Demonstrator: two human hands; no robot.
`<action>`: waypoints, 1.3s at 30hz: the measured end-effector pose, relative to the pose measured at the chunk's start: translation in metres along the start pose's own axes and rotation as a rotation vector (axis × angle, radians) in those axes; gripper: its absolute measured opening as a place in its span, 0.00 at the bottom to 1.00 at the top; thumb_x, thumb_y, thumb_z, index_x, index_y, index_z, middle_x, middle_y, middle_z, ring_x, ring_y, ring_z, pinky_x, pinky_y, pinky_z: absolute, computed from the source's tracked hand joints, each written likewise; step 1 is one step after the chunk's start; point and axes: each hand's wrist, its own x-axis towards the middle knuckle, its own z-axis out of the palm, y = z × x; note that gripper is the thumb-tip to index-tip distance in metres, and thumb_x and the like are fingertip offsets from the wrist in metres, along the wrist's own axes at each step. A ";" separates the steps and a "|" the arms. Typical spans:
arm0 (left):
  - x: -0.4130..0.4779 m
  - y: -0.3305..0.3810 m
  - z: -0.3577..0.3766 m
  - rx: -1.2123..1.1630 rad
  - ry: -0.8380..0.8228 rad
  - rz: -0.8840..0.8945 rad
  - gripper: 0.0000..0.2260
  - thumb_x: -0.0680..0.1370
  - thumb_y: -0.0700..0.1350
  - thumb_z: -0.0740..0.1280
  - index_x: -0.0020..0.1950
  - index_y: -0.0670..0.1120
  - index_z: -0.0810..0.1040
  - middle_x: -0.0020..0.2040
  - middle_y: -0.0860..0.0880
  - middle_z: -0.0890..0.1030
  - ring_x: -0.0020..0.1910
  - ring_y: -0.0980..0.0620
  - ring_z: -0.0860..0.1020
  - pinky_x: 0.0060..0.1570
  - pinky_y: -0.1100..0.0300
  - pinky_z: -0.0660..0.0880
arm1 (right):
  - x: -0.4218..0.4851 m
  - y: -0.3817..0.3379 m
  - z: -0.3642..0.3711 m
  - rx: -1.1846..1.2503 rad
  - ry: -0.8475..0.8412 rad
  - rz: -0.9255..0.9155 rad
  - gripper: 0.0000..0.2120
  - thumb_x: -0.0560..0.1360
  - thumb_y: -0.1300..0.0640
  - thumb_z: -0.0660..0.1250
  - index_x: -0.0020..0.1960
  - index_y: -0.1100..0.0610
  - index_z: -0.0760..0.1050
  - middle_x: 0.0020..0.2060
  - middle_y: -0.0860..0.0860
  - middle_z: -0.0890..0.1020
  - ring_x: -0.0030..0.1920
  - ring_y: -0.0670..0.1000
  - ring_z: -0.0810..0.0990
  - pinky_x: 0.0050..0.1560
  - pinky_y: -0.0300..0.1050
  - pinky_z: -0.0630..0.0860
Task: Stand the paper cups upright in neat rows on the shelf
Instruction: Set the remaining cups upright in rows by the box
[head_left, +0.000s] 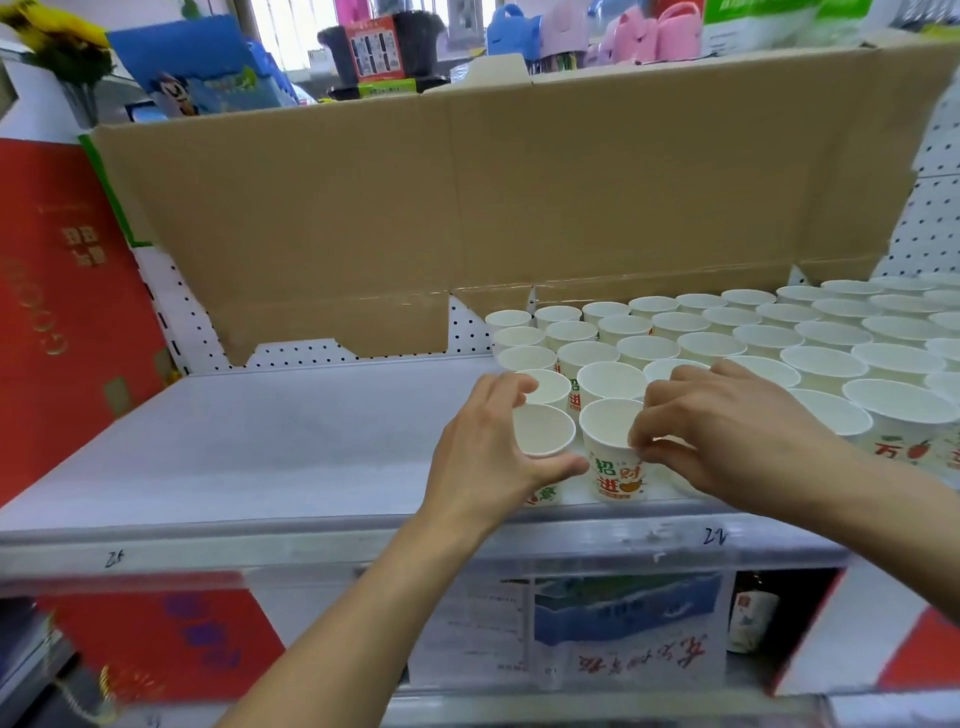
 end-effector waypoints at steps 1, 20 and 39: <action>0.000 0.000 0.001 -0.003 -0.001 0.003 0.35 0.62 0.64 0.76 0.65 0.53 0.70 0.58 0.56 0.73 0.52 0.61 0.70 0.48 0.67 0.69 | 0.000 0.000 -0.001 0.005 -0.005 0.002 0.12 0.79 0.43 0.56 0.55 0.40 0.77 0.50 0.41 0.77 0.53 0.45 0.71 0.49 0.41 0.63; -0.006 -0.010 0.000 -0.080 -0.121 0.033 0.45 0.61 0.79 0.60 0.74 0.59 0.61 0.74 0.60 0.61 0.70 0.63 0.57 0.66 0.62 0.59 | 0.078 0.001 0.006 0.238 -0.051 0.361 0.16 0.71 0.42 0.68 0.37 0.55 0.81 0.31 0.50 0.80 0.36 0.52 0.79 0.32 0.42 0.70; 0.000 -0.018 0.001 -0.127 -0.148 -0.043 0.45 0.61 0.79 0.60 0.74 0.62 0.57 0.74 0.61 0.59 0.71 0.63 0.56 0.64 0.63 0.59 | 0.091 0.010 0.013 0.284 -0.125 0.339 0.11 0.70 0.45 0.69 0.34 0.51 0.81 0.33 0.48 0.82 0.36 0.51 0.79 0.33 0.42 0.72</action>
